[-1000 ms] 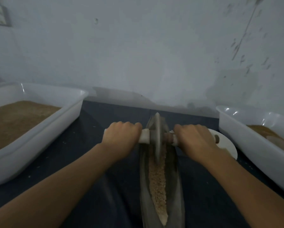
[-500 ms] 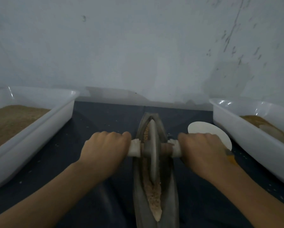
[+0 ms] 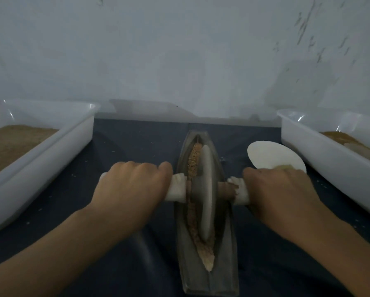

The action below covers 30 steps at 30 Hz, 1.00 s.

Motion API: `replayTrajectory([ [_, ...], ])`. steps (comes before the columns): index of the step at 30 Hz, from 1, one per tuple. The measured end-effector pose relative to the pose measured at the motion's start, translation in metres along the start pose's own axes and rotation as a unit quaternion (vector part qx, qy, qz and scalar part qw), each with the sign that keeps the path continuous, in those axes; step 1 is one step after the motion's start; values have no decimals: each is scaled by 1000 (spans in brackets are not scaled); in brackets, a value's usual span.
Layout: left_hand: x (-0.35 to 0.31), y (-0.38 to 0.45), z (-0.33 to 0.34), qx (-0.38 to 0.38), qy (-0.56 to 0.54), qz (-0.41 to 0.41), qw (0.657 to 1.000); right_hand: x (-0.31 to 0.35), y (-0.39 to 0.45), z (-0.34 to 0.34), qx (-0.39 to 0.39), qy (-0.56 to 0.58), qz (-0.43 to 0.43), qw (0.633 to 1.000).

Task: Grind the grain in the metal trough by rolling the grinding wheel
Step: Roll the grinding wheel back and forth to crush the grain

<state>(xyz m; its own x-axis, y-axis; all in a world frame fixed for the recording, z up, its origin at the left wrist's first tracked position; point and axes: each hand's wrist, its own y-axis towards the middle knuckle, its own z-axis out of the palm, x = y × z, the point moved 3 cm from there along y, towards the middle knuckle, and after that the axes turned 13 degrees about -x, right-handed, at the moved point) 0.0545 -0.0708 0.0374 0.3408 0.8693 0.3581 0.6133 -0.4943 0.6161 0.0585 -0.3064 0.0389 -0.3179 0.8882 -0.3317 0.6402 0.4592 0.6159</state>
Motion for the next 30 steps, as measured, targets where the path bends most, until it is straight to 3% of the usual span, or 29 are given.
replayTrajectory([
  [2, 1, 9, 16, 29, 30, -19, 999, -1, 13, 14, 38, -40, 3, 998],
  [5, 12, 33, 51, -6, 43, -67, 997, -11, 47, 38, 40, -55, 31, 997],
  [9, 23, 52, 71, 8, 5, -108, 994, -14, 76, 48, 34, -85, 16, 996],
  [12, 19, 37, 59, 17, -7, -100, 995, -11, 62, 37, 65, -67, 8, 996],
  [15, 6, 14, 28, 11, -13, -42, 999, -6, 25, 18, 81, 3, 17, 997],
  [18, -4, -4, -3, -2, -22, 3, 1000, 1, -1, -6, 14, 22, -11, 1000],
  [22, -2, 1, 3, 26, 5, -19, 999, 0, 7, 7, 79, -15, 18, 997],
  [25, 3, 24, 32, 16, 59, -36, 998, -8, 31, 32, 62, -20, 48, 997],
  [30, 16, 56, 58, 0, 47, -63, 997, -17, 62, 57, 61, -34, 53, 996],
])
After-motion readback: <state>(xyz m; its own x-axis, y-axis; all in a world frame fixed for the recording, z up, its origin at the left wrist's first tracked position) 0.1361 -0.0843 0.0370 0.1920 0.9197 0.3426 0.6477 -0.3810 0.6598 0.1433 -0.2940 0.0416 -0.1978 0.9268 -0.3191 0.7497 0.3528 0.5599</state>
